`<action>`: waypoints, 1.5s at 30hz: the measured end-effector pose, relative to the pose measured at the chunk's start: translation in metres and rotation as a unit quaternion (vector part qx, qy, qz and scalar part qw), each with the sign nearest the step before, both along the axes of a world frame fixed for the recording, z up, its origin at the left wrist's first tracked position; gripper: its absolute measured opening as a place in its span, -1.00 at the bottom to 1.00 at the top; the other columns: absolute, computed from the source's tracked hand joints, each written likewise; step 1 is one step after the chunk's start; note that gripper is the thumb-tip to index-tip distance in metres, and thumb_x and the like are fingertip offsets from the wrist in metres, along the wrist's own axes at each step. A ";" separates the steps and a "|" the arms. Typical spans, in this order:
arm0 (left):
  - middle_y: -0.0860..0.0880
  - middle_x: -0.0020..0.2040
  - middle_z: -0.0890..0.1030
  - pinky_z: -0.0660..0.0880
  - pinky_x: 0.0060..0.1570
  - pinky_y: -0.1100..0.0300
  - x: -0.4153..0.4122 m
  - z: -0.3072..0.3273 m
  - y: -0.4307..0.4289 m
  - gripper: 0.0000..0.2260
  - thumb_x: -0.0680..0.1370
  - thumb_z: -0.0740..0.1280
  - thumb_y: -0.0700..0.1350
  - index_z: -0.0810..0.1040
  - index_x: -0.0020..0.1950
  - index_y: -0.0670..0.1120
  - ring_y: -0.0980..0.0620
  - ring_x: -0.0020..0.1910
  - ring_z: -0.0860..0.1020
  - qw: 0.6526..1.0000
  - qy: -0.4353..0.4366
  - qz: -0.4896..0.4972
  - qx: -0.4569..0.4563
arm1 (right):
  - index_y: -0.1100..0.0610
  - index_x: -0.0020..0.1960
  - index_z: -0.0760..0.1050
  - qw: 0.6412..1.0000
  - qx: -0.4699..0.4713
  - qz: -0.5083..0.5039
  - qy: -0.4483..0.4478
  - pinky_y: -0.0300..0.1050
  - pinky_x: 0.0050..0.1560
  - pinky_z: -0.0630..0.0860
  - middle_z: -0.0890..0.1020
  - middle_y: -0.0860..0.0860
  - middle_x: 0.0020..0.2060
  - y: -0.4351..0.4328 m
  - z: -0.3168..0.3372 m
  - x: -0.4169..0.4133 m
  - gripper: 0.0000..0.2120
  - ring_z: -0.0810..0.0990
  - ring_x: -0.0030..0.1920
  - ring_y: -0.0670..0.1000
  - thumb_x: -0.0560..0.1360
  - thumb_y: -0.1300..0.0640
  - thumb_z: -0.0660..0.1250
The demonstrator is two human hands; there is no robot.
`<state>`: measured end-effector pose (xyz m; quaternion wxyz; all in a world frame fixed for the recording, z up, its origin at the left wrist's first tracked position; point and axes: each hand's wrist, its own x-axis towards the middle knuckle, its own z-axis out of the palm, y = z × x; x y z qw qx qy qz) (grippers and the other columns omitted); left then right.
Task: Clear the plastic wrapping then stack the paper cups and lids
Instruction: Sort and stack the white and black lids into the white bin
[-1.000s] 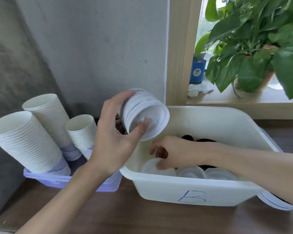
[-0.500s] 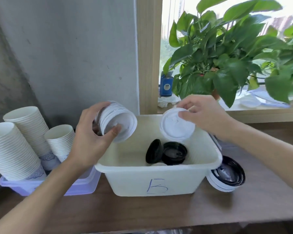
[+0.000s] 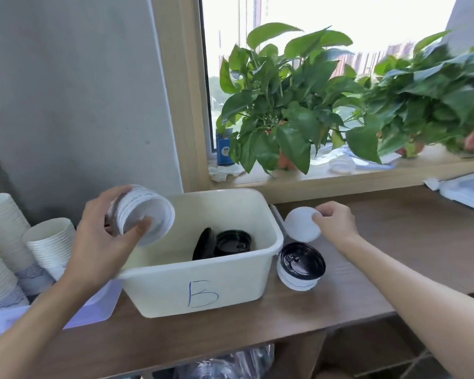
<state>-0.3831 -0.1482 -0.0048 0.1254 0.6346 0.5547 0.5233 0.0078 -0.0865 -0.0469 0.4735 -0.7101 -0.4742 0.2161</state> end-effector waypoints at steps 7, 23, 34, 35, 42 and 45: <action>0.07 0.28 0.45 0.51 0.16 -0.12 -0.002 -0.003 0.001 -0.43 0.26 0.38 0.28 0.43 0.27 0.28 -0.06 0.12 0.53 1.000 0.000 -0.003 -0.010 | 0.10 0.08 0.51 0.992 -0.077 0.103 -0.015 0.02 0.12 0.54 0.63 0.05 -0.02 0.021 -0.035 -0.001 -0.73 0.60 0.01 0.07 0.41 0.23 0.46; 0.18 0.17 0.44 0.46 0.06 0.18 -0.001 -0.004 -0.001 -0.53 0.46 0.50 -0.12 0.44 0.27 0.25 0.19 0.04 0.49 1.000 0.001 0.012 0.004 | 0.07 0.04 0.54 0.945 0.130 0.281 -0.105 -0.41 -0.08 0.48 0.64 -0.06 -0.17 -0.013 0.072 -0.066 -0.82 0.57 -0.19 -0.24 0.47 0.23 0.41; 0.24 0.19 0.43 0.36 -0.03 0.52 -0.005 -0.009 0.001 -0.50 0.45 0.49 -0.11 0.43 0.31 0.22 0.29 0.05 0.45 1.000 0.005 -0.004 0.007 | -0.08 -0.05 0.55 0.804 -0.078 0.557 -0.194 -0.22 -0.07 0.56 0.64 -0.11 -0.16 0.008 0.053 -0.183 -0.82 0.62 -0.17 -0.12 0.45 0.17 0.44; 0.24 0.20 0.43 0.35 -0.02 0.53 -0.006 -0.009 0.000 -0.50 0.45 0.48 -0.09 0.41 0.29 0.26 0.29 0.06 0.45 1.000 0.003 -0.008 0.006 | -0.19 -0.18 0.52 0.794 -0.082 0.568 -0.201 -0.28 -0.17 0.50 0.60 -0.18 -0.30 0.010 0.049 -0.189 -0.73 0.56 -0.30 -0.17 0.44 0.20 0.42; 0.20 0.20 0.46 0.43 0.13 0.29 -0.005 -0.008 0.001 -0.51 0.45 0.48 -0.05 0.38 0.23 0.36 0.21 0.16 0.48 1.000 -0.011 -0.019 -0.003 | -0.17 -0.13 0.43 0.735 -0.113 0.611 -0.271 -0.42 -0.15 0.42 0.58 -0.24 -0.17 0.024 0.031 -0.199 -0.80 0.54 -0.17 -0.29 0.44 0.03 0.44; 0.20 0.19 0.48 0.44 0.17 0.21 -0.005 -0.009 0.002 -0.53 0.44 0.48 0.01 0.38 0.23 0.36 0.19 0.20 0.49 1.000 -0.010 -0.024 -0.004 | 0.01 -0.09 0.46 0.704 -0.123 0.620 -0.324 -0.24 -0.19 0.45 0.58 -0.10 -0.14 0.028 0.025 -0.196 -0.81 0.54 -0.15 -0.13 0.44 -0.05 0.43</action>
